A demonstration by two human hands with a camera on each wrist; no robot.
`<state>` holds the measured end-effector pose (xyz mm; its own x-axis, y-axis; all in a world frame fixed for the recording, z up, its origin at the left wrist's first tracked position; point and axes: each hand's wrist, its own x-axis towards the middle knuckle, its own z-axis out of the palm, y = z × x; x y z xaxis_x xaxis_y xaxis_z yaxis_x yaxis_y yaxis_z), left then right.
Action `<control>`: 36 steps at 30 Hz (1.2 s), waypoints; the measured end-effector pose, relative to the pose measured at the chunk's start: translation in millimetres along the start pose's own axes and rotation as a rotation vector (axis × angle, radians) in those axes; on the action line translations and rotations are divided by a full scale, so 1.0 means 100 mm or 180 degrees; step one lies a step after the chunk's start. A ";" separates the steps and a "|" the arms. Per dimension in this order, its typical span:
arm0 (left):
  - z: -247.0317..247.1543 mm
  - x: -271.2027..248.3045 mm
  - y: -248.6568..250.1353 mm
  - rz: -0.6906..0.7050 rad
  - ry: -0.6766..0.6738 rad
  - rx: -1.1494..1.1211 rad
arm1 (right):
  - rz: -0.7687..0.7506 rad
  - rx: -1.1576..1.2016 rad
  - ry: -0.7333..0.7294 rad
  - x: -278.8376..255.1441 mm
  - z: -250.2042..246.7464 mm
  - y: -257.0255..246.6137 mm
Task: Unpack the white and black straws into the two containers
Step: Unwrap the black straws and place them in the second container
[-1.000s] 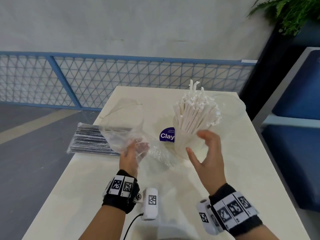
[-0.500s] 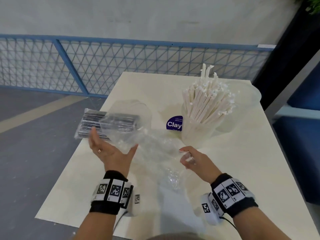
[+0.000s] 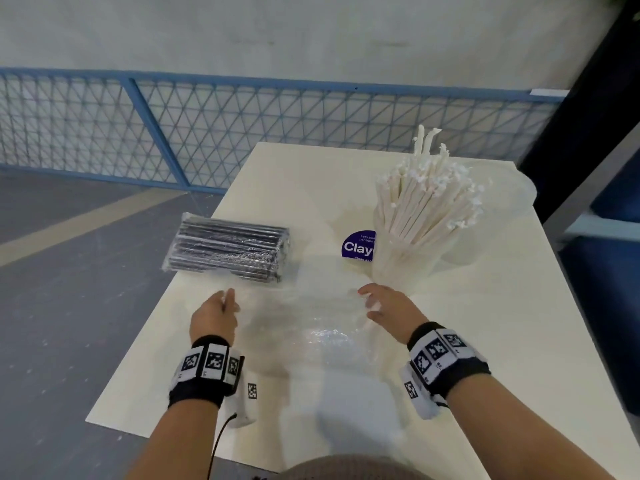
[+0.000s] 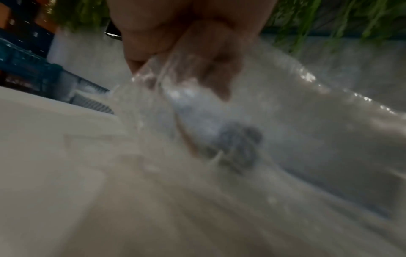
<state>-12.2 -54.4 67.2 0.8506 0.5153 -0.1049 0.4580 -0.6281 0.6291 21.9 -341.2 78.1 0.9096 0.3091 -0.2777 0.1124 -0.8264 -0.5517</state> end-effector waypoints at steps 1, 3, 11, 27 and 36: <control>0.01 0.01 -0.03 -0.0005 -0.0005 -0.0043 | 0.0099 -0.0484 0.0102 -0.03 0.04 -0.02; 0.07 0.01 -0.04 0.0127 -0.0043 -0.0213 | -0.0180 -0.1055 0.0415 -0.14 0.15 -0.14; 0.21 0.06 0.07 0.0047 -0.0282 -0.0315 | -0.0211 -0.1681 -0.1060 -0.13 0.82 -0.15; 0.62 -0.29 0.30 0.1309 -0.2286 0.2422 | 0.0315 -0.1286 -0.1773 -0.11 0.73 -0.16; 0.57 -0.07 -0.07 0.1225 -0.2513 0.2567 | 0.0086 -0.1701 -0.1452 -0.09 0.53 0.20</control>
<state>-6.4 -86.5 19.2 0.7620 -0.1110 -0.6380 -0.0719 -0.9936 0.0870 -5.2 -335.3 27.6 0.6693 0.3551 -0.6526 0.3796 -0.9185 -0.1104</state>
